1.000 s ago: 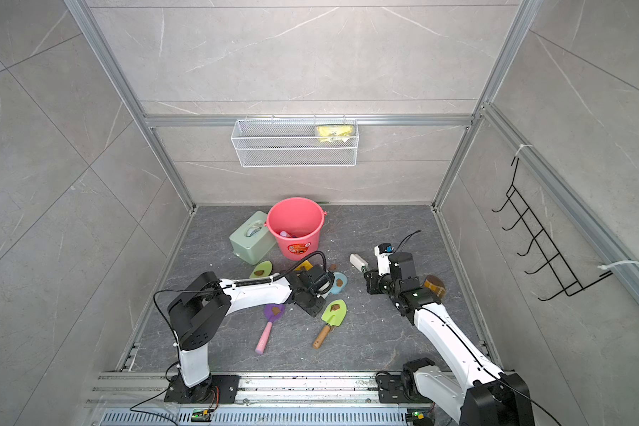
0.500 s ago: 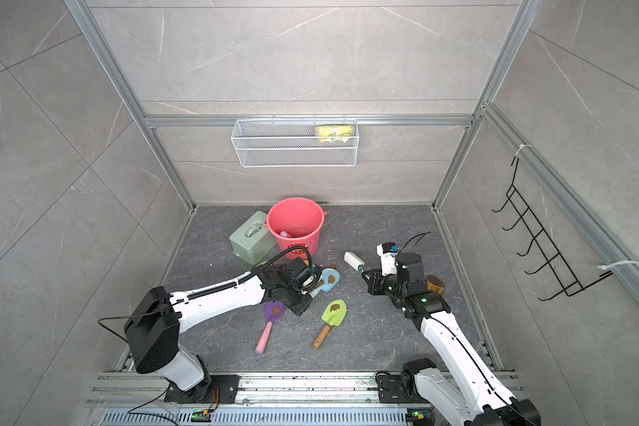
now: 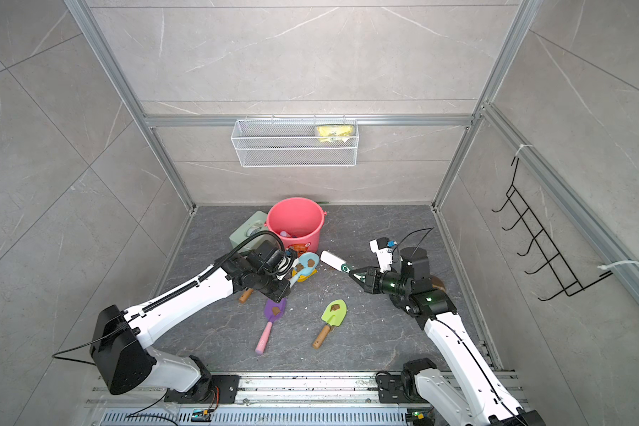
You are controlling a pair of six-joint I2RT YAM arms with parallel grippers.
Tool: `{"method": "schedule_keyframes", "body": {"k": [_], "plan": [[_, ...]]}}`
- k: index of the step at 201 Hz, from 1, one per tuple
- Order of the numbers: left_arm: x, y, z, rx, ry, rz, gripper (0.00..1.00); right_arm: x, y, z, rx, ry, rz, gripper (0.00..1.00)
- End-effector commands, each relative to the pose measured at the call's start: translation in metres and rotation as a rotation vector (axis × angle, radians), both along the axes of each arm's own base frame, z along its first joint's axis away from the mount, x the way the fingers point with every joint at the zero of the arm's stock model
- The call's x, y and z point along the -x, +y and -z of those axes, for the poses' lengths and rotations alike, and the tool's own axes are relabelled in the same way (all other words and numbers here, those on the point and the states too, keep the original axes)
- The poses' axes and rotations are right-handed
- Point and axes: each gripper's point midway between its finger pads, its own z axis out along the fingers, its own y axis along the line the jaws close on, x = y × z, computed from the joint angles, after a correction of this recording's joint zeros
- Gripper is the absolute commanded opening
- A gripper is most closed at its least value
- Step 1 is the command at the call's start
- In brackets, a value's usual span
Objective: Brush the soil off the hand trowel and place it into the bucket
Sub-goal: Brush off the soil from the hand trowel.
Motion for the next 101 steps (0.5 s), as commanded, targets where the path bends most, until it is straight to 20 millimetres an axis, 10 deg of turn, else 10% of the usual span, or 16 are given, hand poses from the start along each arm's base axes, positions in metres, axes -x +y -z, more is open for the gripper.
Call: {"method": "schedule_keyframes", "body": {"k": [1, 101], "plan": [[0.000, -0.002, -0.024, 0.043, -0.073, 0.059, 0.00, 0.018, 0.011, -0.019, -0.125, 0.030, -0.075, 0.00], [0.012, -0.012, -0.018, 0.015, -0.145, 0.179, 0.00, 0.027, 0.046, 0.012, -0.147, 0.146, -0.135, 0.00]]}}
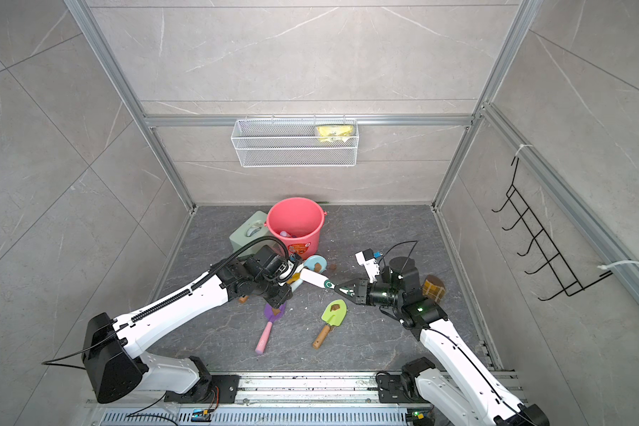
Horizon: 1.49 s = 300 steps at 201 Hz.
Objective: Brush the soil off the hand trowel and place it into the bucket
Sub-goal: Brush off the soil from the hand trowel.
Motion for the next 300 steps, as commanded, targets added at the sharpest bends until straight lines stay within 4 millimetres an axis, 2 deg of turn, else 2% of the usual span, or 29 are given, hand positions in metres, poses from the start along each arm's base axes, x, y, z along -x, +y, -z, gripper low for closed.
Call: {"method": "schedule_keyframes", "body": {"k": [1, 67, 142, 178, 219, 235, 268, 300], "plan": [[-0.003, -0.003, -0.010, 0.022, -0.070, 0.038, 0.00, -0.013, 0.003, 0.000, 0.012, -0.009, 0.028, 0.00], [0.000, 0.001, -0.003, 0.007, -0.101, 0.073, 0.00, -0.031, 0.000, 0.017, 0.110, 0.004, 0.060, 0.00], [0.002, 0.003, -0.001, 0.003, -0.110, 0.077, 0.00, -0.034, -0.015, 0.003, 0.169, -0.047, 0.091, 0.00], [0.002, 0.002, 0.002, -0.004, -0.104, 0.080, 0.00, -0.025, -0.002, -0.009, 0.074, -0.051, 0.028, 0.00], [0.003, -0.001, 0.001, 0.007, -0.104, 0.086, 0.00, -0.023, 0.005, 0.008, 0.090, -0.016, 0.019, 0.00], [0.003, 0.000, 0.002, 0.001, -0.105, 0.084, 0.00, -0.027, -0.001, 0.013, 0.142, -0.024, 0.042, 0.00], [0.002, 0.002, 0.000, 0.003, -0.111, 0.070, 0.00, -0.038, -0.028, 0.017, 0.227, -0.031, 0.115, 0.00], [0.001, 0.005, 0.000, -0.009, -0.102, 0.045, 0.00, -0.041, -0.031, -0.003, 0.169, -0.060, 0.122, 0.00]]}}
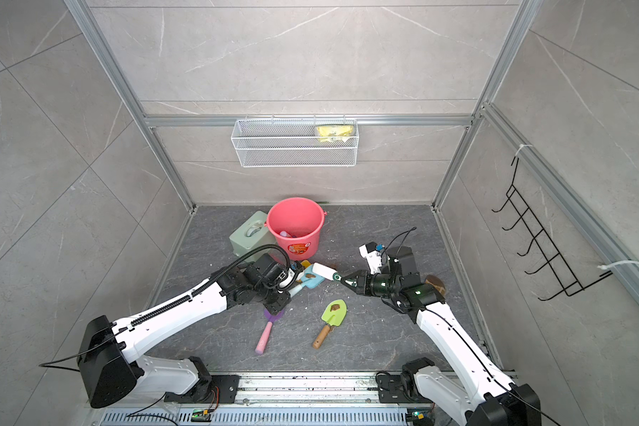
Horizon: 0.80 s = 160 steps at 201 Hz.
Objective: Brush the soil off the hand trowel and place it into the bucket
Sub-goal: Brush off the soil from the hand trowel.
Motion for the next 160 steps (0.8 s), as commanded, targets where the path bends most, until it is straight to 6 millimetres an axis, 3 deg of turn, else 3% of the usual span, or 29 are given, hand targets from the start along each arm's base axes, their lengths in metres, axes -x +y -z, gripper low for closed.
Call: {"method": "schedule_keyframes", "body": {"k": [1, 37, 160], "plan": [[-0.005, -0.001, -0.015, 0.029, -0.047, -0.013, 0.00, -0.001, -0.003, -0.021, -0.018, -0.056, -0.002, 0.00], [-0.006, -0.002, -0.015, 0.032, -0.043, -0.025, 0.00, 0.003, 0.003, -0.031, -0.103, -0.052, -0.024, 0.00], [-0.011, -0.011, -0.012, 0.048, -0.011, -0.046, 0.00, 0.016, 0.023, 0.001, -0.263, 0.065, -0.037, 0.00]]}}
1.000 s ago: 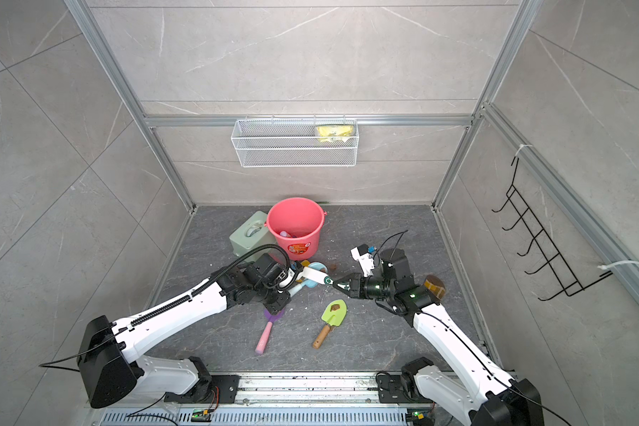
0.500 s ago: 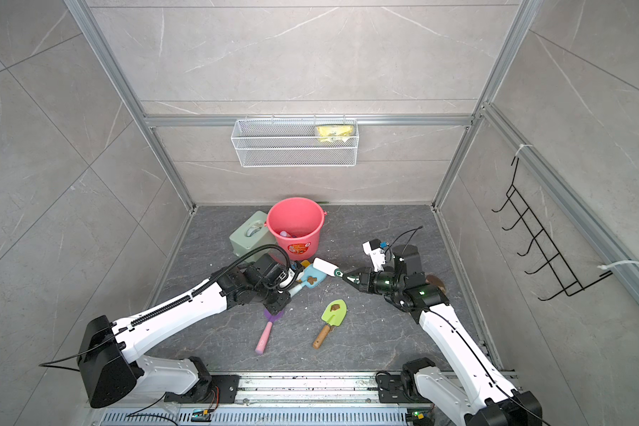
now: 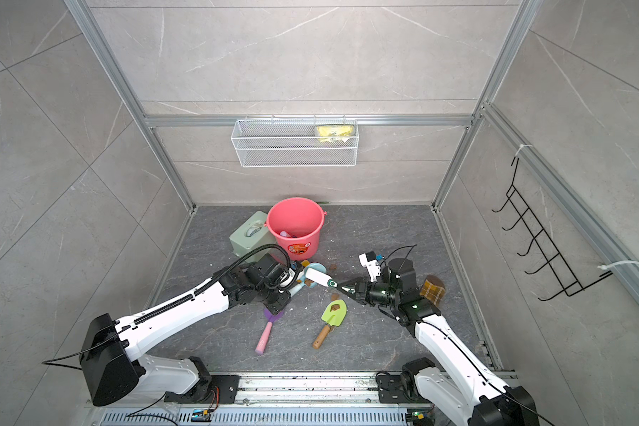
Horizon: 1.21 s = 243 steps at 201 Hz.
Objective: Brush the soil off the hand trowel and place it into the bucket
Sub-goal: Brush off the soil from the hand trowel.
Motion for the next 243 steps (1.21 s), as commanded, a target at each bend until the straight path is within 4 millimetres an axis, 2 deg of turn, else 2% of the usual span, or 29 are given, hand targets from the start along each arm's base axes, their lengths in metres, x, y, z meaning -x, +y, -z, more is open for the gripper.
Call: {"method": "schedule_keyframes", "body": {"k": [1, 32, 61, 105, 137, 196, 243], "plan": [[-0.008, -0.012, -0.018, 0.062, -0.027, -0.006, 0.00, -0.004, 0.005, -0.011, -0.037, -0.041, -0.006, 0.00], [-0.008, -0.012, -0.019, 0.062, -0.027, -0.006, 0.00, -0.013, -0.010, -0.003, 0.107, -0.058, 0.063, 0.00], [-0.007, -0.010, -0.018, 0.059, -0.028, -0.011, 0.00, -0.020, -0.024, -0.017, 0.167, -0.114, 0.111, 0.00], [-0.010, -0.009, -0.019, 0.055, -0.032, -0.019, 0.00, -0.007, -0.011, -0.041, 0.030, -0.148, 0.043, 0.00], [-0.011, -0.012, -0.020, 0.065, -0.030, -0.018, 0.00, 0.002, 0.001, -0.029, -0.022, -0.096, 0.005, 0.00], [-0.011, -0.012, -0.020, 0.069, -0.028, -0.019, 0.00, 0.014, 0.025, -0.021, -0.054, -0.072, -0.064, 0.00], [-0.010, -0.013, -0.021, 0.075, -0.028, -0.019, 0.00, 0.013, 0.020, 0.003, 0.044, -0.039, -0.048, 0.00]]}}
